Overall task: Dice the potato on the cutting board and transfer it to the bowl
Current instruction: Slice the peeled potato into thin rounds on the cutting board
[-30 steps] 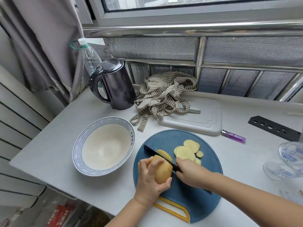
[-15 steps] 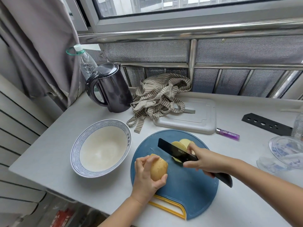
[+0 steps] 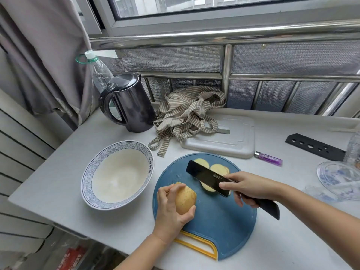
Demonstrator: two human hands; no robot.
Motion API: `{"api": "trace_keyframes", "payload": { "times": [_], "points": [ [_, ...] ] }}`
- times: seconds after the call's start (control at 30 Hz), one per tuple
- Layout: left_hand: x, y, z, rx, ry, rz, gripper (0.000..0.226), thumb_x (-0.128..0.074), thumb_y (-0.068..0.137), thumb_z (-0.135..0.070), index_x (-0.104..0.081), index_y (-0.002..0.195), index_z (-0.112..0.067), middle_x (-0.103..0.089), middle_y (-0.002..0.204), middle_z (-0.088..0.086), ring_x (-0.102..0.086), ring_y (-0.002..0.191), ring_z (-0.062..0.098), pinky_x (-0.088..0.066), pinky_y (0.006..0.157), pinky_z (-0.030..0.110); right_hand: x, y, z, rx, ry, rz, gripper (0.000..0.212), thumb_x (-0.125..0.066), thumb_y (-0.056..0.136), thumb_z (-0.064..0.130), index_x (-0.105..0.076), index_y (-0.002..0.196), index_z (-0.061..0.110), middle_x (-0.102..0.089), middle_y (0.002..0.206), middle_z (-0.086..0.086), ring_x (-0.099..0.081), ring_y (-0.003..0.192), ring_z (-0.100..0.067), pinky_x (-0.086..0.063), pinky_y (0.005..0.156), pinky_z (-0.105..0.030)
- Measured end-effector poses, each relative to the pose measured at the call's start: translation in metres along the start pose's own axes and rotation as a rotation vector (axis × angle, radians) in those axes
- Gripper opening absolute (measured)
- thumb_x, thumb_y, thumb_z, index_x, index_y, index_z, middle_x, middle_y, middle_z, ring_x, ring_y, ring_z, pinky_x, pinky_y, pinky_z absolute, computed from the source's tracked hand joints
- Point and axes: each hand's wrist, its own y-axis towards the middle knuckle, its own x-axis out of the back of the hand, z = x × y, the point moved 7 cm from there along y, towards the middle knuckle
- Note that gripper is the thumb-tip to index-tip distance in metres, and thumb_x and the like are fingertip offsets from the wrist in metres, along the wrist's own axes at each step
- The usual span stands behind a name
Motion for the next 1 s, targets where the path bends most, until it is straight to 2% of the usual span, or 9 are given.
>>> {"api": "trace_keyframes", "payload": {
  "times": [0.07, 0.17, 0.23, 0.33, 0.43, 0.57, 0.63, 0.87, 1.0],
  "points": [
    [-0.001, -0.003, 0.0, 0.0, -0.026, 0.005, 0.065, -0.067, 0.069, -0.052, -0.033, 0.124, -0.062, -0.022, 0.126, -0.027, -0.031, 0.125, -0.002, -0.023, 0.099, 0.001, 0.001, -0.001, -0.001, 0.011, 0.001, -0.043, 0.038, -0.05, 0.097, 0.045, -0.052, 0.1, 0.008, -0.06, 0.062, -0.01, -0.04, 0.038, -0.022, -0.038, 0.04, -0.024],
    [-0.001, -0.007, 0.0, -0.017, -0.034, 0.007, 0.061, -0.064, 0.075, -0.052, -0.034, 0.128, -0.056, -0.028, 0.13, -0.017, -0.027, 0.128, -0.006, -0.019, 0.1, 0.0, -0.002, -0.005, 0.005, 0.053, -0.065, -0.145, 0.031, -0.044, 0.1, 0.04, -0.049, 0.093, 0.01, -0.055, 0.058, -0.007, -0.039, 0.038, -0.021, -0.036, 0.037, -0.025],
    [-0.001, -0.007, 0.0, -0.038, -0.004, 0.006, 0.058, -0.062, 0.077, -0.052, -0.035, 0.128, -0.055, -0.033, 0.129, -0.008, -0.029, 0.127, -0.003, -0.02, 0.102, 0.003, -0.011, -0.007, 0.011, 0.079, -0.175, -0.191, 0.029, -0.041, 0.101, 0.04, -0.047, 0.087, 0.015, -0.054, 0.06, -0.005, -0.04, 0.04, -0.02, -0.036, 0.037, -0.026],
    [-0.002, -0.009, 0.0, -0.038, 0.011, 0.0, 0.055, -0.06, 0.078, -0.055, -0.035, 0.127, -0.056, -0.03, 0.132, -0.007, -0.032, 0.126, 0.006, -0.022, 0.104, 0.009, -0.031, -0.007, 0.016, 0.11, -0.419, -0.214, 0.029, -0.038, 0.101, 0.041, -0.038, 0.076, 0.029, -0.047, 0.065, 0.004, -0.044, 0.054, -0.013, -0.036, 0.05, -0.024],
    [-0.005, -0.015, 0.0, -0.037, -0.002, -0.034, 0.054, -0.061, 0.078, -0.056, -0.037, 0.127, -0.053, -0.027, 0.131, -0.013, -0.033, 0.127, 0.011, -0.028, 0.105, 0.019, -0.046, -0.008, 0.016, 0.156, -0.475, -0.216, 0.025, -0.034, 0.102, 0.042, -0.037, 0.083, 0.027, -0.044, 0.067, 0.006, -0.041, 0.059, -0.012, -0.032, 0.056, -0.024],
    [-0.005, -0.011, 0.0, 0.019, -0.057, -0.063, 0.053, -0.062, 0.075, -0.055, -0.038, 0.122, -0.057, -0.027, 0.128, -0.017, -0.023, 0.131, -0.008, -0.022, 0.103, 0.006, -0.055, -0.011, 0.02, 0.222, -0.464, -0.235, 0.027, -0.031, 0.102, 0.044, -0.037, 0.09, 0.02, -0.052, 0.071, -0.003, -0.046, 0.063, -0.02, -0.036, 0.061, -0.034],
    [-0.005, -0.01, -0.001, 0.022, -0.069, -0.057, 0.052, -0.063, 0.074, -0.054, -0.039, 0.121, -0.057, -0.026, 0.13, -0.017, -0.021, 0.131, -0.01, -0.022, 0.102, 0.003, -0.056, -0.012, 0.021, 0.226, -0.467, -0.229, 0.029, -0.029, 0.101, 0.046, -0.037, 0.09, 0.02, -0.053, 0.072, -0.005, -0.048, 0.065, -0.023, -0.038, 0.064, -0.039],
    [-0.003, -0.011, -0.001, 0.026, -0.053, -0.043, 0.06, -0.064, 0.073, -0.056, -0.032, 0.122, -0.069, -0.023, 0.133, -0.018, -0.025, 0.128, -0.004, -0.026, 0.099, 0.004, -0.047, -0.026, 0.023, 0.266, -0.534, -0.191, 0.026, -0.029, 0.101, 0.046, -0.027, 0.079, 0.031, -0.04, 0.064, 0.004, -0.039, 0.059, -0.012, -0.031, 0.055, -0.026],
    [-0.003, -0.013, 0.003, -0.001, -0.028, -0.058, 0.059, -0.066, 0.072, -0.056, -0.036, 0.122, -0.059, -0.024, 0.131, -0.02, -0.026, 0.127, -0.005, -0.028, 0.099, 0.009, -0.053, -0.031, 0.019, 0.248, -0.617, -0.178, 0.025, -0.026, 0.101, 0.047, -0.024, 0.081, 0.032, -0.038, 0.064, 0.006, -0.038, 0.059, -0.015, -0.031, 0.059, -0.031]
  ]
}}
